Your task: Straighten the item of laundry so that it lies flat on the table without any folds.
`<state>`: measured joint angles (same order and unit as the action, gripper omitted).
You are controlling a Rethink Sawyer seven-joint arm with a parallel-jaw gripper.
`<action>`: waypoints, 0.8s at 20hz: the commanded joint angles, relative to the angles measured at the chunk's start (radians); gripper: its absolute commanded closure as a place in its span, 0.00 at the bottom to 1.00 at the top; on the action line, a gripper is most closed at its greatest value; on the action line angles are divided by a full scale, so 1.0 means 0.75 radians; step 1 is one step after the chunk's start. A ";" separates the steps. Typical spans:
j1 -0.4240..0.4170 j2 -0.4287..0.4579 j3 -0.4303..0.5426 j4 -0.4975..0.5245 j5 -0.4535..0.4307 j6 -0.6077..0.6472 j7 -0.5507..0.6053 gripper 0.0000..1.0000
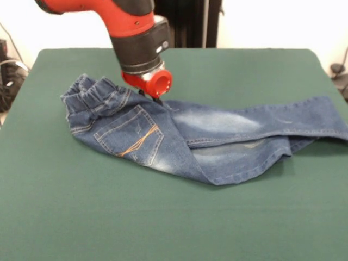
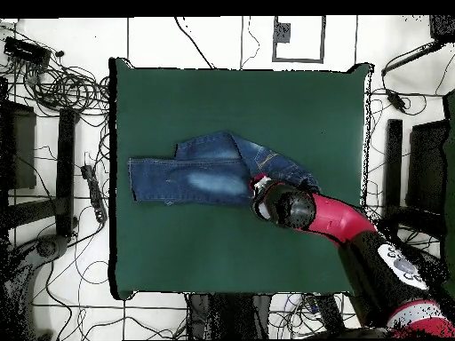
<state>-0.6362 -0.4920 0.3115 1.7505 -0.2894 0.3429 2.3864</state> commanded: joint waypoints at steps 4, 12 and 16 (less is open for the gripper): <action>0.037 -0.177 0.034 -0.081 -0.030 0.017 -0.022 0.00; 0.091 -0.107 -0.032 -0.196 -0.088 -0.060 -0.007 0.00; 0.127 -0.016 -0.069 -0.264 -0.132 -0.163 0.006 0.00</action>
<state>-0.6026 -0.5865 0.2856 1.6665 -0.3120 0.3317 2.3864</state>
